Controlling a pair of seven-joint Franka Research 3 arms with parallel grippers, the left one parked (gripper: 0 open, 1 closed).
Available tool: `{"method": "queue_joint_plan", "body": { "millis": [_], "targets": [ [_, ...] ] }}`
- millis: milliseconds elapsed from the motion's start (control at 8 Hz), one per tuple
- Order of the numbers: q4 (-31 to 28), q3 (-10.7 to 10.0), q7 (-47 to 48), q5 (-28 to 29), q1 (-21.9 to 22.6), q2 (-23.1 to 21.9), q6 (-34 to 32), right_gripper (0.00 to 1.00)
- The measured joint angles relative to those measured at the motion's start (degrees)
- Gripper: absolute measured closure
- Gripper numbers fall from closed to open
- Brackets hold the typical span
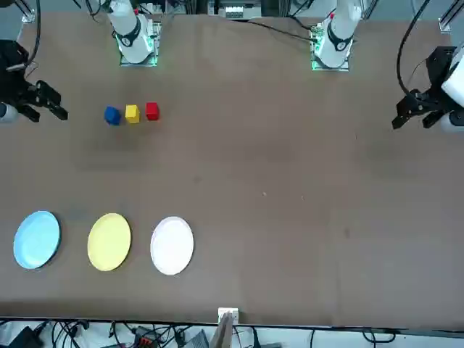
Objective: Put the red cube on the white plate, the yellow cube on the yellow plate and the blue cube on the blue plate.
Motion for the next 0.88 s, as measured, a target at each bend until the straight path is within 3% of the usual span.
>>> {"method": "queue_joint_plan", "body": {
  "millis": [625,875],
  "targets": [
    [0.01,-0.08,-0.03,-0.01,-0.09,0.01,-0.52,0.00],
    [0.01,-0.12,-0.08,-0.02,-0.16,0.27,-3.74,0.00]
  ]
}}
